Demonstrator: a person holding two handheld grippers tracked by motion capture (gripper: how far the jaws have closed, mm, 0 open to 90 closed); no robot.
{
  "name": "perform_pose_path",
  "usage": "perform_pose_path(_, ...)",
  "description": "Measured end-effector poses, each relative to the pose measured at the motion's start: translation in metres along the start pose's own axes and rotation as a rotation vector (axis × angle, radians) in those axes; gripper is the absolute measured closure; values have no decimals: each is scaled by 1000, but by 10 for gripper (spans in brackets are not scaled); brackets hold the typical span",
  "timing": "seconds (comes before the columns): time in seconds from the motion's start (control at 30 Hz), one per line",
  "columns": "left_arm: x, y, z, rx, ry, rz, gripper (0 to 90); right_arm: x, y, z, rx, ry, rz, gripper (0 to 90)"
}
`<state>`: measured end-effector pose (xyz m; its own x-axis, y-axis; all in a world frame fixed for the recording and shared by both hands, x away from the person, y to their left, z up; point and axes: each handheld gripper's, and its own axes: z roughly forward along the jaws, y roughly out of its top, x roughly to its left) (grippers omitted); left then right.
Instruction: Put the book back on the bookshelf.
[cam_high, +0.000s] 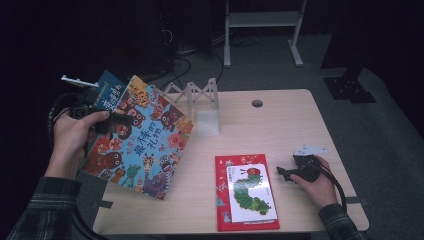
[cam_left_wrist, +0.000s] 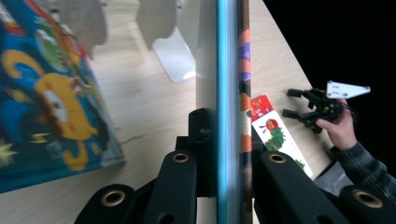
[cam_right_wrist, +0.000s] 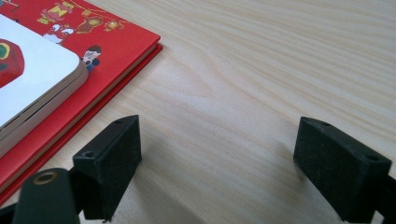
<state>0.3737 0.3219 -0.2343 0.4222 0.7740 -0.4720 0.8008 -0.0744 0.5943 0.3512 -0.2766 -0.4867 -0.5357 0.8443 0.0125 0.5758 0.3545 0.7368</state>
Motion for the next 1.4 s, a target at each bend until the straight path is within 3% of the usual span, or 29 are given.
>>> perform_pose_path(0.27, 13, 2, -16, -2, 53, -36, 808, 0, 0, 0, 0, -1, 1, 139)
perform_pose_path(0.6, 30, 1, -40, -41, 105, -93, 808, 0, 0, 0, -1, -2, -1, 139)
perform_pose_path(0.87, 41, 3, -52, -53, 129, -136, 808, 0, 0, 0, 1, -2, 0, 139)
perform_pose_path(1.07, 49, 8, -53, -59, 173, -172, 808, 0, 0, 0, 1, -1, 0, 138)
perform_pose_path(1.4, 53, 30, -40, -64, 226, -230, 808, 0, 0, 0, 1, -2, 1, 139)
